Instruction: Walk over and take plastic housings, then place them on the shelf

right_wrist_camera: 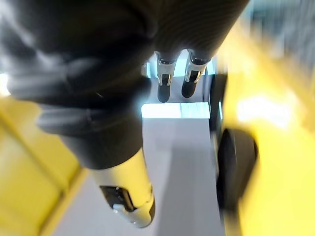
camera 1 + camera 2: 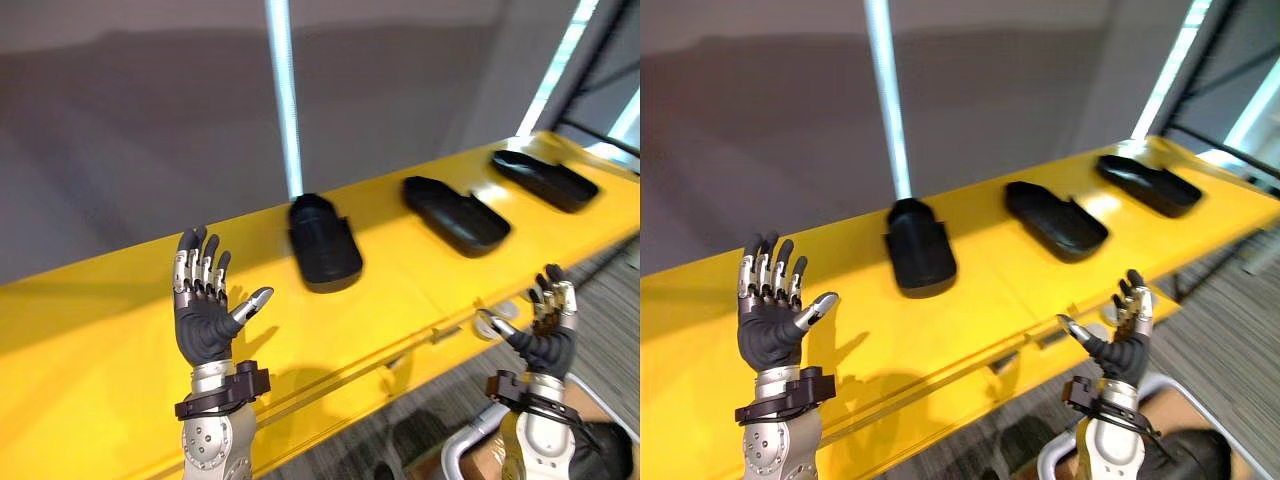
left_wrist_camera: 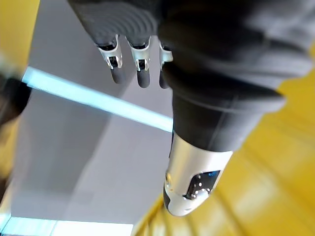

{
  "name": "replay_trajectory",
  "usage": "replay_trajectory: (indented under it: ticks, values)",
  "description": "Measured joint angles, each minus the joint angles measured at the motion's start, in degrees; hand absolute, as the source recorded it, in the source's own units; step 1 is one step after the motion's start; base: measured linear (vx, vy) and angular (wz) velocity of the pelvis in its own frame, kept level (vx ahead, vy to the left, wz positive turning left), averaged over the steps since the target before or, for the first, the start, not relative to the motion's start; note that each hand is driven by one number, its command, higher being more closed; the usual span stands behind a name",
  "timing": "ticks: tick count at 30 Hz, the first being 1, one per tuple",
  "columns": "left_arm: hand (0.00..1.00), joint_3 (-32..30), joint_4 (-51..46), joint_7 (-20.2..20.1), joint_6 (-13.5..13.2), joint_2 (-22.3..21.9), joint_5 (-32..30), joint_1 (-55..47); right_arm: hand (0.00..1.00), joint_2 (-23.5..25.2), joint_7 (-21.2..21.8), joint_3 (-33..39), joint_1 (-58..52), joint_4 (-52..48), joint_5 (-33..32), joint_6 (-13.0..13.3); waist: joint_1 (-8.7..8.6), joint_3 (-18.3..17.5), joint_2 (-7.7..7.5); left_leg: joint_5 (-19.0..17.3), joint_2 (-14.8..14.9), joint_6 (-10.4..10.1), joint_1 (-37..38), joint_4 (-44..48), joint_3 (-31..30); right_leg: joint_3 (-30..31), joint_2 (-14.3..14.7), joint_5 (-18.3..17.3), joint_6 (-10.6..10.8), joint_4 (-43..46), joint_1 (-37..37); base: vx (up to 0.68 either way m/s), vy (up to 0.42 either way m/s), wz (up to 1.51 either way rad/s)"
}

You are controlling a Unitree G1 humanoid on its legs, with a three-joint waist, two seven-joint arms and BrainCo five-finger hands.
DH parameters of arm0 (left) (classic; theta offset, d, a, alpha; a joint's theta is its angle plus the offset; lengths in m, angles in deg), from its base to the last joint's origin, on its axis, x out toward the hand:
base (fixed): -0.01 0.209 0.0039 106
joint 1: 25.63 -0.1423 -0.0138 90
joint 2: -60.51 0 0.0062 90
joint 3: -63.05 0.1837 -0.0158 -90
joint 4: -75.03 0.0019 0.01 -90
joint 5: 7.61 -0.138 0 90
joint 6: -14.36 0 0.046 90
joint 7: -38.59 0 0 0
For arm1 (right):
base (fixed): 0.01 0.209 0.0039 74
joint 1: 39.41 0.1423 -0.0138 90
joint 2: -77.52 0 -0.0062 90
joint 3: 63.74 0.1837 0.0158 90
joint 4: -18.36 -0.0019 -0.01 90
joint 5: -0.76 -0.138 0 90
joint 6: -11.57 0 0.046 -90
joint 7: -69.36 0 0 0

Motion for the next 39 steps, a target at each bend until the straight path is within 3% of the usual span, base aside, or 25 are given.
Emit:
replay_trajectory:
  ticks: [2,3,5,6,8,9,11,13,14,15,17,19,20,22,23,24,25,26,27,31,33,34,35,37,39]
  values:
    - [0.00,-1.7,1.8,-0.6,0.0,-0.2,-0.5,1.3,0.00,-0.4,-0.1,-0.7,-0.1,1.1,0.2,0.0,-0.05,0.8,1.02,-6.1,3.8,-0.9,-1.2,10.0,4.9,6.1,3.6,0.9,-0.7,0.1,-0.7,0.03,-0.053,-1.55]
    - [0.00,-3.1,1.8,-0.7,-0.1,-0.6,-1.4,1.6,0.00,-0.9,-0.2,-1.7,0.3,2.2,0.3,0.0,0.80,1.1,1.47,-8.2,5.0,0.9,-3.0,15.7,1.0,9.0,5.4,1.3,-1.2,0.7,-1.7,0.02,-0.064,-1.23]
    - [0.00,-5.3,1.7,-0.3,-0.2,-1.0,-1.5,1.8,0.00,-2.4,-0.1,-4.2,0.8,3.5,0.6,0.0,1.20,2.7,2.71,-10.9,3.8,3.4,-6.2,21.9,-16.2,11.8,6.8,1.4,-1.7,1.3,-2.0,-0.02,-0.059,-1.01]
    - [0.00,-5.3,1.7,0.1,-0.2,-1.5,-1.4,2.2,0.00,-3.4,0.0,-4.1,0.4,4.4,0.6,0.0,1.90,3.6,4.25,-12.9,2.2,2.2,-6.7,23.4,-27.5,12.8,8.1,0.4,-1.0,3.0,-2.7,-0.04,-0.007,-0.48]
    - [0.00,-3.4,1.7,0.5,-0.3,-2.7,-1.5,3.9,0.00,-3.3,0.0,-3.9,-2.4,4.9,0.6,-0.2,2.05,3.9,5.99,-14.9,1.2,1.3,-6.7,22.7,-36.3,12.1,9.6,-1.7,-0.8,8.8,-5.6,0.00,0.013,0.01]
    - [0.00,-1.9,2.0,0.5,-0.3,-3.2,-1.5,6.0,0.00,-1.9,0.5,-3.9,-5.2,4.1,0.5,-0.3,1.90,4.6,5.43,-15.3,0.4,1.5,-5.9,21.3,-36.8,10.9,9.6,-3.7,0.1,14.0,-7.7,-0.01,0.010,0.35]
    - [0.00,-0.1,2.3,0.6,-0.4,-3.3,-1.5,7.0,0.00,1.7,1.7,-5.7,-9.0,1.5,0.4,-0.8,2.42,5.6,3.59,-15.3,-1.8,1.8,-4.8,20.4,-36.2,11.3,8.5,-4.4,0.3,17.1,-8.5,-0.11,0.010,-0.09]
    - [0.00,0.8,2.2,0.7,-0.4,-3.0,-1.7,6.3,0.00,3.7,2.1,-7.6,-11.0,-1.5,0.2,-0.9,2.49,5.4,2.29,-15.8,-3.5,3.2,-6.5,23.2,-33.6,13.6,7.0,-1.5,1.4,12.9,-8.3,-0.17,0.090,-0.68]
    - [0.00,1.0,2.2,0.5,-0.4,-2.7,-2.2,6.4,0.00,4.2,2.1,-8.0,-9.7,-2.0,-0.4,-1.0,3.49,5.4,1.65,-15.3,-4.0,4.2,-7.7,23.6,-30.4,10.2,3.9,-1.1,-1.0,6.2,-7.9,-0.29,0.210,-1.31]
    - [0.00,1.0,2.1,0.5,-0.4,-3.0,-2.1,6.5,0.00,3.8,1.8,-8.8,-6.9,-0.8,-1.2,-1.1,4.92,6.0,2.56,-14.2,-2.1,5.2,-8.1,23.1,-26.4,0.0,1.7,-3.3,-4.3,5.2,-9.0,-0.30,0.229,-1.42]
    - [0.00,-0.6,2.2,0.5,-0.3,-3.1,-1.9,6.0,0.00,3.4,1.6,-10.4,-4.1,2.1,-1.5,-1.1,6.93,6.5,2.79,-12.7,0.6,4.9,-7.6,21.9,-21.8,-12.8,0.4,-4.8,-5.2,18.5,-11.6,-0.25,0.186,-1.35]
    - [0.00,-2.0,2.3,0.5,-0.4,-3.0,-0.5,5.4,0.00,3.2,1.7,-11.0,-1.5,6.3,-1.6,-1.3,7.88,6.4,2.93,-11.1,2.9,4.0,-5.8,20.1,-19.4,-17.0,-2.2,-10.3,-4.7,30.6,-9.3,-0.12,0.053,-0.88]
    - [0.00,-2.9,2.5,0.5,-0.6,-3.0,0.4,5.0,0.00,3.1,1.8,-10.9,-0.1,9.2,-1.5,-1.3,8.16,6.3,2.81,-10.6,4.0,3.2,-5.3,19.7,-18.2,-18.9,-5.4,-13.1,-4.2,35.2,-6.5,-0.06,-0.069,-0.71]
    - [0.00,-3.3,3.5,0.5,-1.0,-2.6,1.5,4.2,0.00,3.1,2.4,-10.9,1.2,13.1,-1.5,-2.0,8.86,6.0,2.65,-9.7,5.5,1.6,-5.6,18.6,-15.7,-21.9,-10.2,-13.9,-2.6,35.4,-3.2,-0.04,-0.142,-0.81]
    - [0.00,-3.3,4.4,0.5,-1.0,-2.4,1.8,3.7,0.00,3.1,2.7,-11.1,1.9,14.9,-1.5,-2.3,8.86,5.6,2.43,-9.1,6.4,0.6,-6.1,18.0,-14.2,-23.0,-11.7,-14.3,-1.1,33.5,-2.1,0.02,-0.277,-1.02]
    - [0.00,-3.2,6.1,0.5,-0.6,-1.8,2.1,3.7,0.00,3.1,3.0,-11.7,1.8,17.4,-1.5,-2.8,8.85,4.4,1.12,-7.9,7.4,-1.4,-6.7,16.5,-11.4,-25.8,-12.6,-14.5,2.9,27.1,0.0,0.08,-0.409,-1.19]
    - [0.00,-3.2,6.9,0.5,-0.3,-1.5,2.4,3.7,0.00,3.1,3.2,-12.1,1.9,18.7,-1.4,-3.1,8.83,3.7,-0.11,-7.1,8.1,-2.7,-7.0,15.8,-9.7,-27.0,-11.4,-16.9,4.0,22.1,0.7,0.11,-0.405,-1.10]
    - [0.00,-3.2,8.0,0.4,-0.2,-1.8,2.4,3.8,0.00,2.9,3.4,-12.2,2.0,19.4,-1.4,-3.3,8.76,3.6,0.46,-6.7,9.0,-3.5,-7.3,15.4,-9.1,-27.5,-10.0,-17.8,3.7,19.8,1.0,0.12,-0.409,-0.76]
    - [0.00,-3.0,10.3,0.4,1.0,-3.6,2.4,3.8,0.00,1.7,3.6,-11.9,1.8,20.9,-1.5,-3.8,7.48,3.8,2.95,-4.8,12.0,-3.2,-7.8,14.5,-10.1,-28.1,-6.3,-16.1,1.7,18.2,0.9,0.10,-0.385,-0.51]
    - [0.00,-4.3,15.8,0.6,2.0,-4.1,2.1,4.8,0.00,-0.8,3.7,-11.6,-3.3,21.1,-1.6,-4.5,4.96,3.5,3.64,2.1,15.5,-0.1,-9.3,17.0,-13.0,-28.4,-2.1,-16.4,-2.0,14.9,3.2,0.11,-0.325,-0.13]
    - [0.00,-6.9,21.6,2.4,2.8,-4.0,-1.4,6.5,0.00,-1.4,3.6,-10.7,-4.4,21.1,-1.6,-4.5,5.06,4.3,3.23,-1.0,13.4,-3.5,-13.0,21.1,-11.8,-28.4,-3.1,-16.6,-3.0,13.9,4.0,0.11,-0.193,0.06]
    - [0.00,-7.6,22.8,2.7,2.9,-4.0,-2.4,6.7,0.00,-1.3,3.6,-10.7,-4.4,21.1,-1.6,-4.5,5.16,4.5,3.20,-1.3,12.3,-3.7,-13.9,21.5,-11.1,-28.4,-3.4,-16.7,-3.0,13.7,4.3,0.08,-0.062,0.01]
    - [0.00,-9.3,26.0,3.5,3.4,-4.1,-4.8,6.8,0.00,-1.3,3.3,-10.7,-4.1,21.0,-1.5,-4.5,5.58,4.9,3.74,-0.6,9.3,-2.6,-16.4,21.1,-11.0,-28.4,-3.4,-16.7,-3.0,13.6,4.6,0.04,0.017,-0.05]
    - [0.00,-12.0,31.3,4.4,4.1,-4.3,-6.1,6.5,0.00,-0.9,2.3,-10.8,-3.7,20.9,-1.2,-4.6,5.83,4.9,4.40,-0.8,8.4,0.0,-15.4,19.5,-8.7,-28.5,-3.1,-16.7,-3.0,12.9,5.6,0.10,0.051,0.05]
    - [0.00,-14.5,37.9,5.6,5.3,-4.3,-6.7,6.4,0.00,-0.5,1.3,-10.7,-1.1,21.0,-0.2,-4.6,6.07,5.9,4.25,-0.8,7.3,0.0,-13.9,15.7,-8.2,-28.6,-3.4,-16.5,-2.7,11.6,6.0,0.10,0.065,0.11]
